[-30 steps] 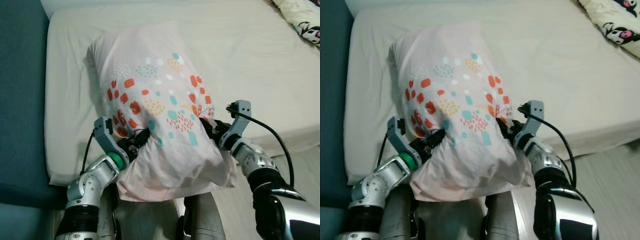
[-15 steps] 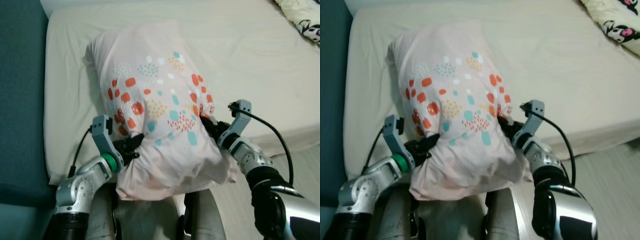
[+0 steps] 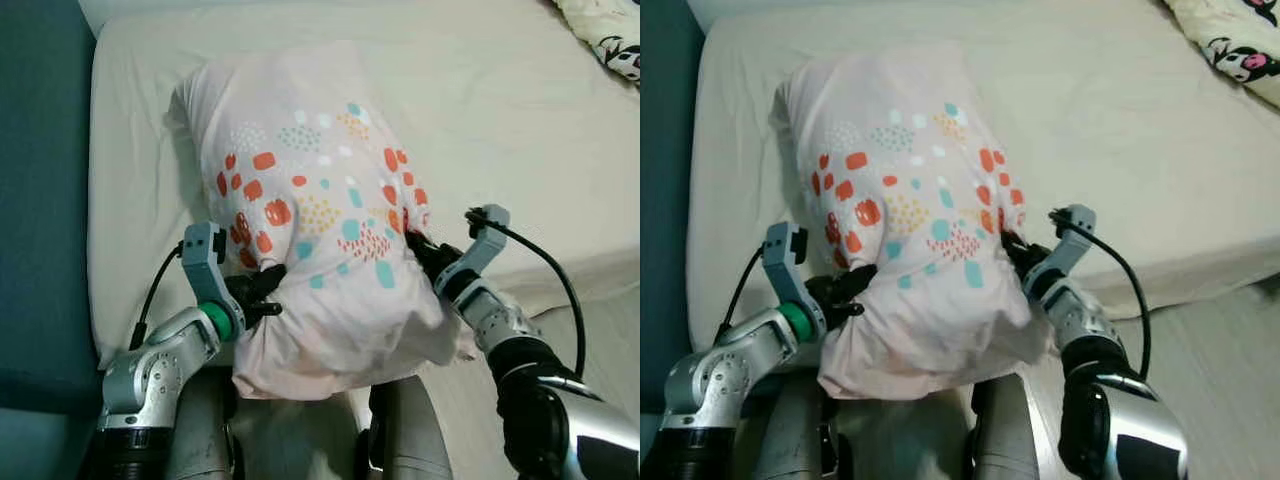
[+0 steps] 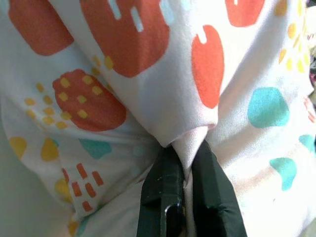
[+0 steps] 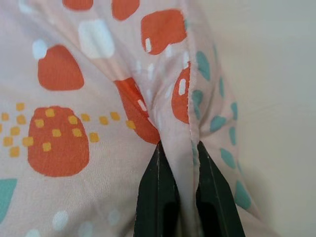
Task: Clean up the room
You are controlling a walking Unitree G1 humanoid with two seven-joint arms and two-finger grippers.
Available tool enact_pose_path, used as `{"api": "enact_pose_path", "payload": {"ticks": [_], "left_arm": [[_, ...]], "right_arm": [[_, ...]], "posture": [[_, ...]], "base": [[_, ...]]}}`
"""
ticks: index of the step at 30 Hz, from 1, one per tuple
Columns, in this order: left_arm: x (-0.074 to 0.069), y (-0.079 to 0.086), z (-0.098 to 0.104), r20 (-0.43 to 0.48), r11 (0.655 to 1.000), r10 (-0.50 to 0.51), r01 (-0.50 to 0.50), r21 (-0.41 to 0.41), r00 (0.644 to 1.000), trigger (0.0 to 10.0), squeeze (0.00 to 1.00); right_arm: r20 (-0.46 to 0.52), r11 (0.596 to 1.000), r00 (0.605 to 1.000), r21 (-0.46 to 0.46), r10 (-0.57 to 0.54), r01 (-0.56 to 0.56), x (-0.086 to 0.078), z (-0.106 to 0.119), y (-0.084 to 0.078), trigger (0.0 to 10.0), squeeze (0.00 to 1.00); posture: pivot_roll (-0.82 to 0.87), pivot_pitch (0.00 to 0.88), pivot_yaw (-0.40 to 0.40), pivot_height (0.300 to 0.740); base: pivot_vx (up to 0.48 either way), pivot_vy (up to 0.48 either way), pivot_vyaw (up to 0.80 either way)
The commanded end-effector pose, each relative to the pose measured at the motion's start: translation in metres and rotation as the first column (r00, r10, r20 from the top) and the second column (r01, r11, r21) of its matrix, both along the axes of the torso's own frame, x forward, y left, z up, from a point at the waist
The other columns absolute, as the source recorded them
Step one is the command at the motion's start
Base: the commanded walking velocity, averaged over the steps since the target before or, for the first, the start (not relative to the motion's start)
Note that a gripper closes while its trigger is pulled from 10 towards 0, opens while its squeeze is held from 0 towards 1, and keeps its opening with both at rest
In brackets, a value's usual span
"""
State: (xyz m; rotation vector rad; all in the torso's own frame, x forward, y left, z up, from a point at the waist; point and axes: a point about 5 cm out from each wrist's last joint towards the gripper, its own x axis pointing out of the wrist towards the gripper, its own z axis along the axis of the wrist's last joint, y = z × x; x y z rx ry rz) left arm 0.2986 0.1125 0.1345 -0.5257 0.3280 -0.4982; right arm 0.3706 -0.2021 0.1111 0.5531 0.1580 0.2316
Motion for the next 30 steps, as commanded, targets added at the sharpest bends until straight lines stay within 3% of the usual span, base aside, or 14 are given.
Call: {"api": "enact_pose_path", "payload": {"ticks": [1, 4, 6, 7, 9, 10, 12, 16, 17, 18, 23, 25, 27, 30], "left_arm": [[-0.002, -0.003, 0.000, -0.007, 1.000, -0.008, 0.008, 0.004, 1.000, 0.0, 0.00], [0.011, -0.004, 0.032, 0.107, 0.999, 0.044, -0.044, -0.003, 0.993, 0.0, 0.00], [0.023, -0.001, 0.076, 0.246, 0.996, 0.090, -0.080, -0.049, 0.965, 0.0, 0.00], [0.023, -0.001, 0.076, 0.246, 0.996, 0.090, -0.080, -0.049, 0.965, 0.0, 0.00], [0.029, 0.014, 0.119, 0.369, 0.992, 0.127, -0.108, -0.069, 0.921, 0.0, 0.00], [0.029, 0.014, 0.119, 0.369, 0.992, 0.127, -0.108, -0.069, 0.921, 0.0, 0.00], [0.028, 0.032, 0.162, 0.495, 0.988, 0.155, -0.140, -0.067, 0.855, 0.0, 0.00], [0.021, 0.044, 0.191, 0.590, 0.985, 0.158, -0.167, -0.040, 0.792, 0.0, 0.00], [0.009, 0.057, 0.223, 0.712, 0.968, 0.162, -0.249, 0.019, 0.683, 0.0, 0.00], [0.003, 0.061, 0.233, 0.751, 0.958, 0.164, -0.283, 0.032, 0.640, 0.0, 0.00], [-0.010, 0.073, 0.254, 0.830, 0.916, 0.175, -0.397, 0.061, 0.530, 0.0, 0.00], [-0.010, 0.073, 0.254, 0.830, 0.916, 0.175, -0.397, 0.061, 0.530, 0.0, 0.00], [-0.021, 0.086, 0.262, 0.885, 0.843, 0.181, -0.532, 0.085, 0.428, 0.0, 0.00], [-0.026, 0.094, 0.263, 0.906, 0.787, 0.183, -0.609, 0.098, 0.381, 0.0, 0.00]], "right_arm": [[-0.075, 0.999, 0.997, 0.020, -0.024, 0.026, -0.009, -0.019, -0.001, 0.0, 0.00], [-0.050, 0.993, 0.997, 0.105, -0.054, 0.059, -0.003, -0.011, 0.004, 0.0, 0.00], [-0.006, 0.981, 0.999, 0.188, -0.042, 0.042, 0.008, 0.005, 0.018, 0.0, 0.00], [-0.006, 0.981, 0.999, 0.188, -0.042, 0.042, 0.008, 0.005, 0.018, 0.0, 0.00], [0.070, 0.976, 0.998, 0.218, 0.010, -0.025, 0.022, 0.033, 0.043, 0.0, 0.00], [0.070, 0.976, 0.998, 0.218, 0.010, -0.025, 0.022, 0.033, 0.043, 0.0, 0.00], [0.173, 0.973, 0.981, 0.199, 0.083, -0.117, 0.037, 0.073, 0.072, 0.0, 0.00], [0.249, 0.971, 0.959, 0.160, 0.133, -0.176, 0.044, 0.106, 0.092, 0.0, 0.00], [0.338, 0.971, 0.923, 0.082, 0.186, -0.225, 0.049, 0.147, 0.114, 0.0, 0.00], [0.368, 0.970, 0.907, 0.047, 0.205, -0.239, 0.049, 0.161, 0.121, 0.0, 0.00], [0.448, 0.964, 0.860, -0.011, 0.243, -0.266, 0.048, 0.198, 0.137, 0.0, 0.00], [0.448, 0.964, 0.860, -0.011, 0.243, -0.266, 0.048, 0.198, 0.137, 0.0, 0.00], [0.521, 0.942, 0.793, -0.076, 0.316, -0.326, 0.042, 0.227, 0.156, 0.0, 0.00], [0.533, 0.923, 0.760, -0.119, 0.371, -0.367, 0.038, 0.232, 0.167, 0.0, 0.00]], "posture": [[0.05, 0.213, 0.053, 0.582], [0.07, 0.218, 0.049, 0.582], [0.09, 0.219, 0.042, 0.582], [0.09, 0.219, 0.042, 0.582], [0.12, 0.229, 0.026, 0.582], [0.12, 0.229, 0.026, 0.582], [0.16, 0.237, 0.007, 0.582], [0.18, 0.240, -0.006, 0.582], [0.22, 0.243, -0.027, 0.582], [0.22, 0.244, -0.029, 0.582], [0.24, 0.248, -0.036, 0.582], [0.24, 0.248, -0.036, 0.582], [0.25, 0.250, -0.049, 0.582], [0.24, 0.254, -0.054, 0.582]], "base": [[0.000, 0.000, 0.00], [0.000, 0.000, 0.00], [0.000, 0.000, 0.00], [0.000, 0.000, 0.00], [0.000, 0.000, 0.00], [0.000, 0.000, 0.00], [0.000, 0.000, 0.00], [0.000, 0.000, 0.00], [0.000, 0.000, 0.00], [0.000, 0.000, 0.00], [0.000, 0.000, 0.00], [0.000, 0.000, 0.00], [0.000, 0.000, 0.00], [0.000, 0.000, 0.00]]}}
